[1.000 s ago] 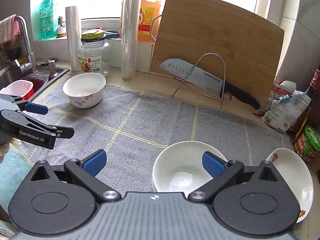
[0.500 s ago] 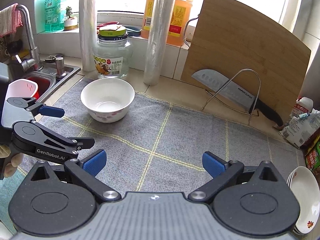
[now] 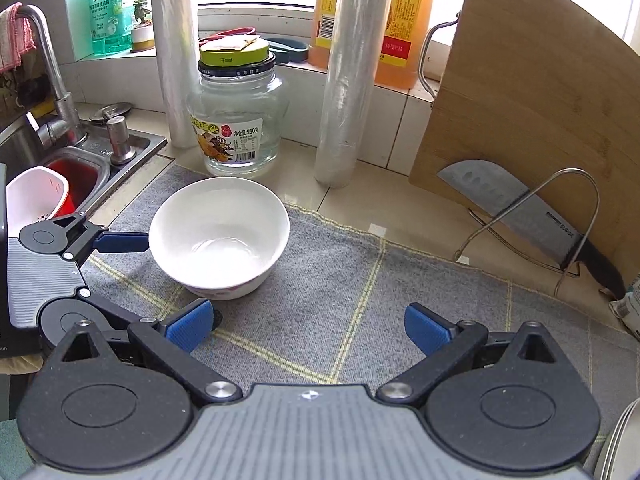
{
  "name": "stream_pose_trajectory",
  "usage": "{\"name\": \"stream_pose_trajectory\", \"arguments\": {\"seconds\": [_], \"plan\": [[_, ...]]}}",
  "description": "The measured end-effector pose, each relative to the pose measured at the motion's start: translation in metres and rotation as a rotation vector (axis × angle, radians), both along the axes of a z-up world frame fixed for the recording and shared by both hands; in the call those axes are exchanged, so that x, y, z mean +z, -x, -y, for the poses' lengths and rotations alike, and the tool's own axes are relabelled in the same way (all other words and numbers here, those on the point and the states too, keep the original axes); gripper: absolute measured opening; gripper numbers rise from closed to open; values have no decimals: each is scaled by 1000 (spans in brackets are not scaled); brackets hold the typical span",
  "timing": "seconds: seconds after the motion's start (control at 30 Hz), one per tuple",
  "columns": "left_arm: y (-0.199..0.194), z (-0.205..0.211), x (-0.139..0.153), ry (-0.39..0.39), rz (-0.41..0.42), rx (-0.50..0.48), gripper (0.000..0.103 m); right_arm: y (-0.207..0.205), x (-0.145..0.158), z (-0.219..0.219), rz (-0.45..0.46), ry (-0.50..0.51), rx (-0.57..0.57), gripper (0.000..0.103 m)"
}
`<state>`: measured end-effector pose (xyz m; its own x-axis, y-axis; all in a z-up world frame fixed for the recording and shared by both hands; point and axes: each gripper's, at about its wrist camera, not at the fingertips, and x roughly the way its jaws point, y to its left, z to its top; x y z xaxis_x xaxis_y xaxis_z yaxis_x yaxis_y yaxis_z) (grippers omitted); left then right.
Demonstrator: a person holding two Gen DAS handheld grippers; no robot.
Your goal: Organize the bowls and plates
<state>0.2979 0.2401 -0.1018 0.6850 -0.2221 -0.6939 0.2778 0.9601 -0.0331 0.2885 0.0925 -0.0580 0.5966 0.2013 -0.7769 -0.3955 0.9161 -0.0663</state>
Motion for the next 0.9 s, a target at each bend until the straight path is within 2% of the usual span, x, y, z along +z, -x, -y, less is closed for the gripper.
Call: {"name": "stream_pose_trajectory", "arguments": {"seconds": [0.23, 0.5, 0.9], "plan": [[-5, -1, -1, -9, 20, 9, 98, -31, -3, -17, -19, -55, 56, 102], [-3, -1, 1, 0, 39, 0, 97, -57, -13, -39, -51, -70, 125, 90], [-3, 0, 5, 38, 50, -19, 91, -78, -23, -50, -81, -85, 173, 88]]}}
